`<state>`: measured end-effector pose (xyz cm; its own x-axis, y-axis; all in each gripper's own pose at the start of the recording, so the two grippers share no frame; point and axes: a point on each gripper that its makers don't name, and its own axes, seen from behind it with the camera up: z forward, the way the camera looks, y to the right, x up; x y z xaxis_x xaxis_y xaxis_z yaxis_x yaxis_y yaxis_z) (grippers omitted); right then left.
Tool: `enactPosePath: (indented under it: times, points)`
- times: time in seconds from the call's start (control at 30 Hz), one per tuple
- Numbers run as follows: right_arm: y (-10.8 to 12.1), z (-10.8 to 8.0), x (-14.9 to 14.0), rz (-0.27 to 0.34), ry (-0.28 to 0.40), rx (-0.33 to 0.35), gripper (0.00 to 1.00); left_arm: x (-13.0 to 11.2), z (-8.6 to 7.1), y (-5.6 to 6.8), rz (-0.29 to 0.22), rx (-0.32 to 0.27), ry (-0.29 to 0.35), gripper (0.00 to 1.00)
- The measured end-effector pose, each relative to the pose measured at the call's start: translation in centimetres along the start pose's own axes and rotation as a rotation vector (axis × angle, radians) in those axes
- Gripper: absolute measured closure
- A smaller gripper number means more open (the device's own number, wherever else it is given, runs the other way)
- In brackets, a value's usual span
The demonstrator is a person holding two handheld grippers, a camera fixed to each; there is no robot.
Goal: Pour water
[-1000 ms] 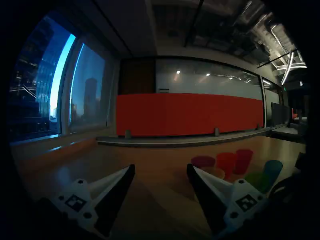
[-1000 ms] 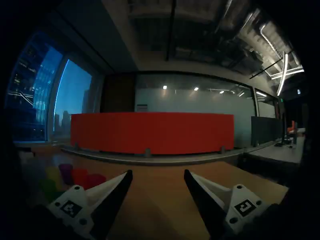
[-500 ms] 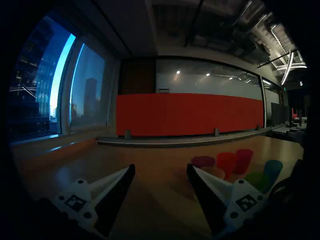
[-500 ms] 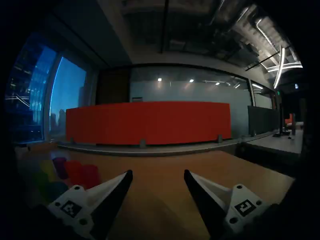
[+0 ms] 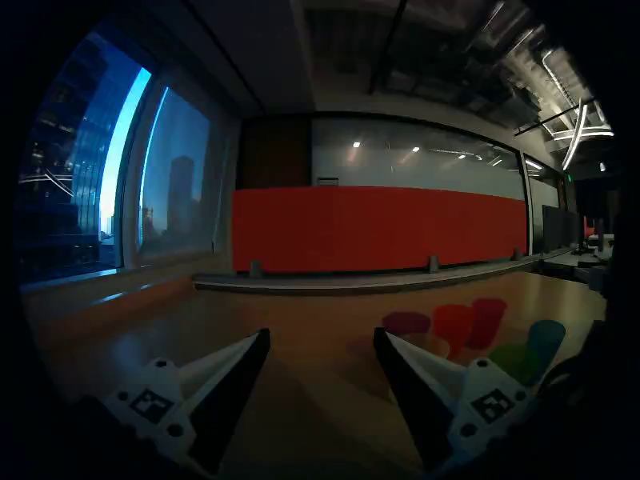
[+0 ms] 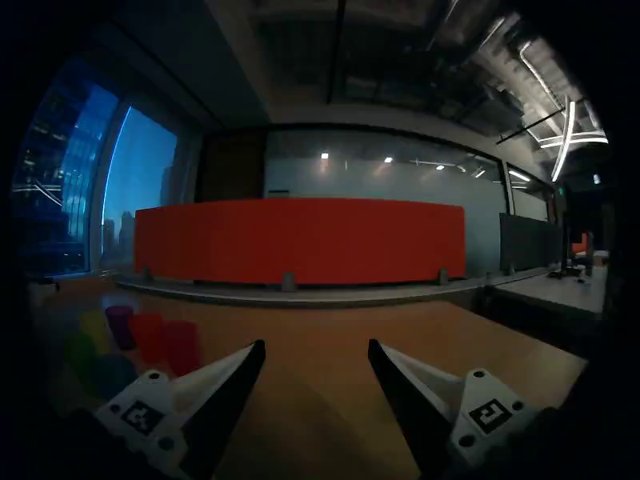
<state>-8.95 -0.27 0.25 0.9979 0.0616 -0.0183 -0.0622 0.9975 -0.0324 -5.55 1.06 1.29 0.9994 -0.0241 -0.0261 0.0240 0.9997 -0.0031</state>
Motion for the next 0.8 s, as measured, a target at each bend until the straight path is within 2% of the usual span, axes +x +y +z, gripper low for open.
enactPosePath:
  times: [0.8]
  points:
    - [0.12, -0.27, -0.04, 0.001, -0.001, -0.001, 0.01, -0.05, -0.03, -0.04, 0.000, 0.000, 0.000, 0.04]
